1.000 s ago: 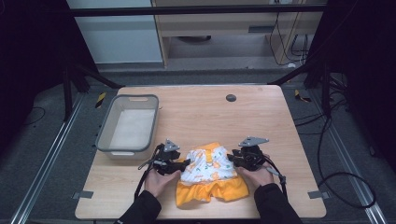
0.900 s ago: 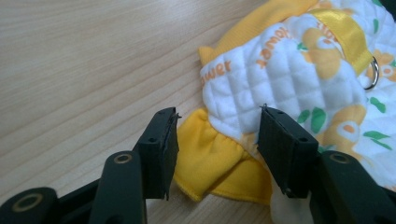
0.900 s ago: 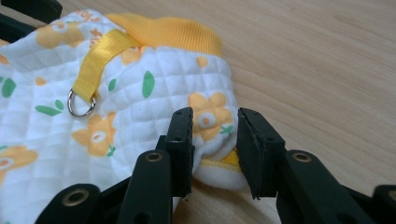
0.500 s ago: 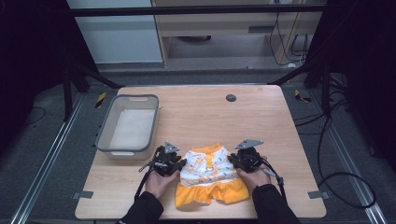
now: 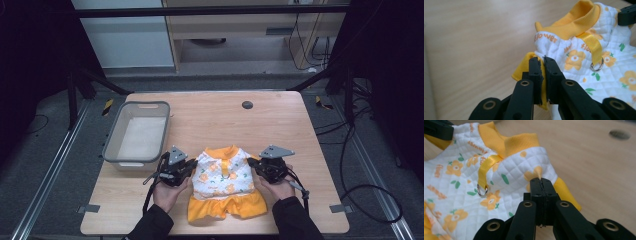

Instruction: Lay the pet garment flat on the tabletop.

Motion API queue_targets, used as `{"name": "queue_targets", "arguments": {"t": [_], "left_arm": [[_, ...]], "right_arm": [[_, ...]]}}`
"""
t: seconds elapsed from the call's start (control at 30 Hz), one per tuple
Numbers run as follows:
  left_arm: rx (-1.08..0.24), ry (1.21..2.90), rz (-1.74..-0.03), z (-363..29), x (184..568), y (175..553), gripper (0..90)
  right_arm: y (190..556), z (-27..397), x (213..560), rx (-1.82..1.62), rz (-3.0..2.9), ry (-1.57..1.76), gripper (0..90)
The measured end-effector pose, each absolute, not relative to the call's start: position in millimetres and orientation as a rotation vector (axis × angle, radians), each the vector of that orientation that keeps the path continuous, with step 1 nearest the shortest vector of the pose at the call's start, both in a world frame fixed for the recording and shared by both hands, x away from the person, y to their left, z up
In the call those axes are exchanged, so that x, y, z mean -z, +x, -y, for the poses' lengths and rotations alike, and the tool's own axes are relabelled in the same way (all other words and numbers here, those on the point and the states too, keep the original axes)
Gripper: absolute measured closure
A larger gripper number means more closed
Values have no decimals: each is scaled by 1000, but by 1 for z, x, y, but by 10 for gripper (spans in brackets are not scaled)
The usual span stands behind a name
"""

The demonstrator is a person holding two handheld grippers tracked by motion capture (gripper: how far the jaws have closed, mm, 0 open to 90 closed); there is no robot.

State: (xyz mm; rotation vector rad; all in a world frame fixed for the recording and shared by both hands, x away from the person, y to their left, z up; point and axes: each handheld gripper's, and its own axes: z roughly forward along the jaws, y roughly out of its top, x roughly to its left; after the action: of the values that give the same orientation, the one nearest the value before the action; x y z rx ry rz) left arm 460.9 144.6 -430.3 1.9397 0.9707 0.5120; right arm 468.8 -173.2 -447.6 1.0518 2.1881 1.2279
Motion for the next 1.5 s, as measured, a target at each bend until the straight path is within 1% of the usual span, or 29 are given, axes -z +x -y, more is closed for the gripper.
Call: {"name": "queue_targets", "arguments": {"t": [0.1,0.17,0.27,0.33,0.37,0.4,0.43,0.47,0.5,0.53,0.57,0.6,0.63,0.77,0.87,1.03,1.27,1.5], "left_arm": [[-569,1892,-919,-145,409,460,850],[-612,1881,-900,-141,397,466,849],[-648,1860,-896,-137,389,473,849],[-677,1826,-902,-132,380,485,849],[-680,1801,-914,-128,378,496,849],[-680,1801,-914,-128,378,496,848],[-686,1789,-926,-125,378,503,843],[-693,1790,-946,-122,381,511,843],[-702,1793,-1011,-119,388,526,773],[-702,1793,-1011,-119,388,526,684],[-685,1771,-1065,-121,393,535,593],[-685,1771,-1065,-121,393,535,554],[-661,1748,-1087,-125,394,536,529],[-672,1758,-1070,-132,393,529,500],[-625,1743,-1061,-143,390,521,482],[-594,1796,-1024,-155,388,506,462],[-556,1878,-979,-166,394,482,461],[-532,1957,-965,-174,414,462,477]], "right_arm": [[465,176,430,-1299,-2082,1015,897],[465,176,421,-1320,-2026,994,896],[467,175,414,-1326,-1964,987,896],[473,175,410,-1330,-1913,997,896],[482,174,408,-1329,-1857,1016,893],[482,174,408,-1329,-1857,1016,893],[495,172,409,-1301,-1813,1045,885],[495,172,409,-1301,-1813,1045,885],[511,170,413,-1232,-1813,1089,802],[511,170,413,-1232,-1813,1089,802],[524,171,415,-1175,-1812,1134,708],[524,171,415,-1175,-1812,1134,708],[528,175,413,-1170,-1796,1159,682],[524,181,407,-1173,-1804,1146,662],[515,185,402,-1182,-1836,1130,649],[497,193,397,-1214,-1882,1104,613],[477,201,404,-1237,-1950,1114,595],[458,205,417,-1232,-2036,1146,592]]}}
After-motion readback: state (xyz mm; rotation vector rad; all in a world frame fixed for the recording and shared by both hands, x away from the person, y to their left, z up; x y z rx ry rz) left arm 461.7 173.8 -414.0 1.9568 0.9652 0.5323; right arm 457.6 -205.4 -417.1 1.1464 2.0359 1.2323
